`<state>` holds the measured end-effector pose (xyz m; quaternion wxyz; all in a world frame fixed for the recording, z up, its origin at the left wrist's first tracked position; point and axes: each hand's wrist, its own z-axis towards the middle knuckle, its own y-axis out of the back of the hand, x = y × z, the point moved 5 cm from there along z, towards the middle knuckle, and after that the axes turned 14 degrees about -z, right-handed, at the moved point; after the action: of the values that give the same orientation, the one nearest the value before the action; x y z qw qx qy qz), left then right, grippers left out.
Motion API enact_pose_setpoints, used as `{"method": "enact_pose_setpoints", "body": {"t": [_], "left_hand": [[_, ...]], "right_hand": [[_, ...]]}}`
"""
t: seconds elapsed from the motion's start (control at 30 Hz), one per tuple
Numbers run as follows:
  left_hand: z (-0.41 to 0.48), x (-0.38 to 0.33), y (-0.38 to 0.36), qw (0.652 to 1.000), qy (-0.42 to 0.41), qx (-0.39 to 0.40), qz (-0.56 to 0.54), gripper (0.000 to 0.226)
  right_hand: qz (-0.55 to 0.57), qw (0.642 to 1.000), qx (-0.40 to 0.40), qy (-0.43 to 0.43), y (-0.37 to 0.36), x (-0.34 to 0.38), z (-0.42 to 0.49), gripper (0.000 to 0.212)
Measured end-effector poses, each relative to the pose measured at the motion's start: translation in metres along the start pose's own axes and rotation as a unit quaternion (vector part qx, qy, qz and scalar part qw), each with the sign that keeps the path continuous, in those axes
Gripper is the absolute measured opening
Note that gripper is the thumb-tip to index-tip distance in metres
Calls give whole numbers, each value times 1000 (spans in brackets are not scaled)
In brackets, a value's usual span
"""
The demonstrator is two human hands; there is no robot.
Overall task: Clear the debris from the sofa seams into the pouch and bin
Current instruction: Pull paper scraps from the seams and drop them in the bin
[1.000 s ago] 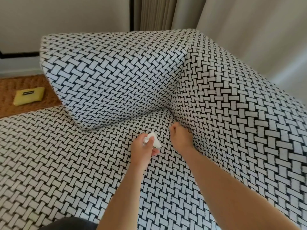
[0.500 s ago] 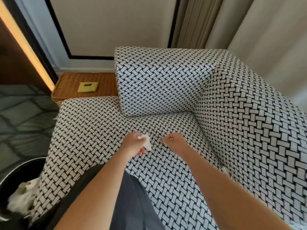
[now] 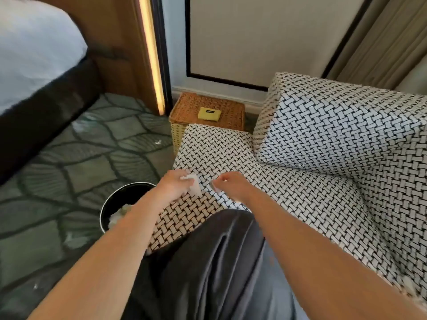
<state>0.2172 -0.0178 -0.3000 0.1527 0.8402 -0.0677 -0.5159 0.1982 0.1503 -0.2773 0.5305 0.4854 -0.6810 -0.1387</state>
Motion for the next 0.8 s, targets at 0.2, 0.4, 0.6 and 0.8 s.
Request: {"method": "enact_pose_setpoints", "body": {"t": [0.2, 0.4, 0.6, 0.8], "left_hand": [[14, 70, 76, 996, 44, -80, -2, 8], [29, 139, 125, 983, 80, -167, 11, 6], [51, 189, 135, 975, 131, -175, -38, 9], [73, 208, 134, 976, 153, -144, -49, 28]], "right_hand": [[-48, 997, 46, 35, -75, 72, 49, 35], [-64, 992, 93, 56, -146, 108, 90, 27], [-76, 992, 104, 10, -189, 112, 129, 25], [-89, 991, 102, -23, -207, 101, 151, 26]]}}
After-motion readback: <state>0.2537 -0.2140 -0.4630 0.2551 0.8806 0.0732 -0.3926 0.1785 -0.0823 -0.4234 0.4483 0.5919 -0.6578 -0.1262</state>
